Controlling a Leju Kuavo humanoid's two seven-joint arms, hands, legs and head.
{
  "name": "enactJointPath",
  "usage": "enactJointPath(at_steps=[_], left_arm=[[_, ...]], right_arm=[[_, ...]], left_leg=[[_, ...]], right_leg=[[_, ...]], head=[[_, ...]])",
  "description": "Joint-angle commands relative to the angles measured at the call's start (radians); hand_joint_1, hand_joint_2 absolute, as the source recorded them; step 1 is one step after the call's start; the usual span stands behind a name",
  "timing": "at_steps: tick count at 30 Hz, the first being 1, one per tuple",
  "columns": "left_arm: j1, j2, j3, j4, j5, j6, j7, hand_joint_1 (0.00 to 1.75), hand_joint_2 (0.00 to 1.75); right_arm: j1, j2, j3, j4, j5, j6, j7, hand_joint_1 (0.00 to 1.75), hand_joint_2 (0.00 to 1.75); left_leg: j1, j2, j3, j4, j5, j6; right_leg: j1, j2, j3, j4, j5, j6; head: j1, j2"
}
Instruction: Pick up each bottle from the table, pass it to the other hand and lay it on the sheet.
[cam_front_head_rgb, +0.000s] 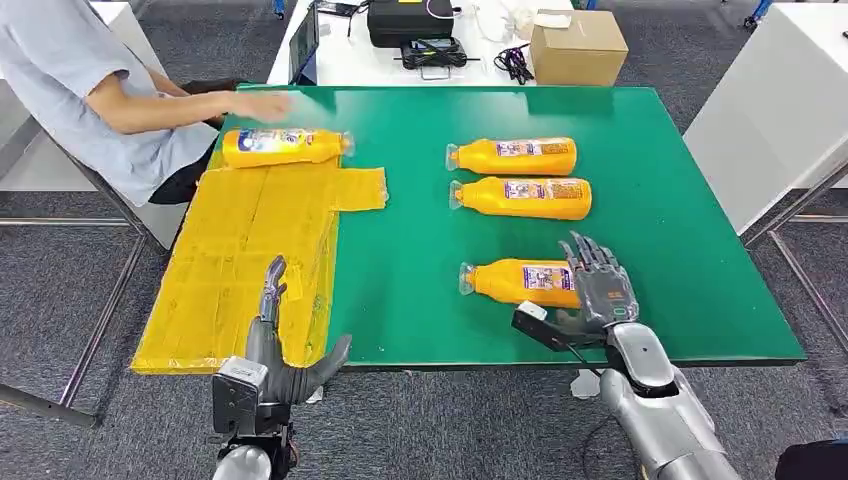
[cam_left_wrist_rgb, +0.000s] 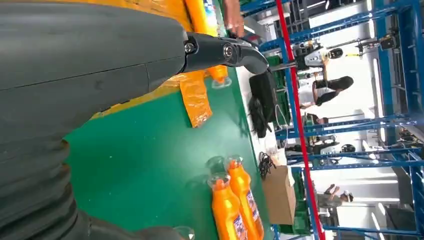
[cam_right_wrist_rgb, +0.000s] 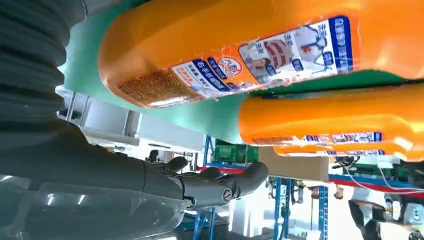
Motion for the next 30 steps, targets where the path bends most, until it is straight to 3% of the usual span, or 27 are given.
enactJointPath(at_steps=[1,15,30], left_arm=[[-0.025,0.025,-0.018,0.028,0.005,-0.003,0.010,0.00,1.75],[-0.046,0.033,-0.039,0.051,0.004,-0.027,0.020,0.00,1.75],[-0.054,0.031,-0.047,0.049,0.000,-0.042,0.025,0.00,1.75]], right_arm=[[-0.055,0.011,-0.044,0.121,-0.061,0.018,-0.032,0.00,1.75],[-0.114,0.029,-0.062,0.320,-0.143,0.110,-0.074,0.00,1.75],[-0.151,0.045,-0.027,0.383,-0.066,0.038,-0.035,0.00,1.75]], left_leg=[[0.001,0.001,0.001,0.000,0.000,-0.002],[0.004,0.003,0.004,-0.001,0.000,-0.004],[0.002,0.002,0.003,-0.001,0.001,-0.002]], right_leg=[[0.001,0.001,0.001,-0.001,0.000,-0.002],[0.004,0.003,0.004,-0.003,0.002,-0.005],[0.002,0.001,0.003,-0.002,0.001,-0.002]], head=[[0.000,0.000],[0.000,0.000],[0.000,0.000]])
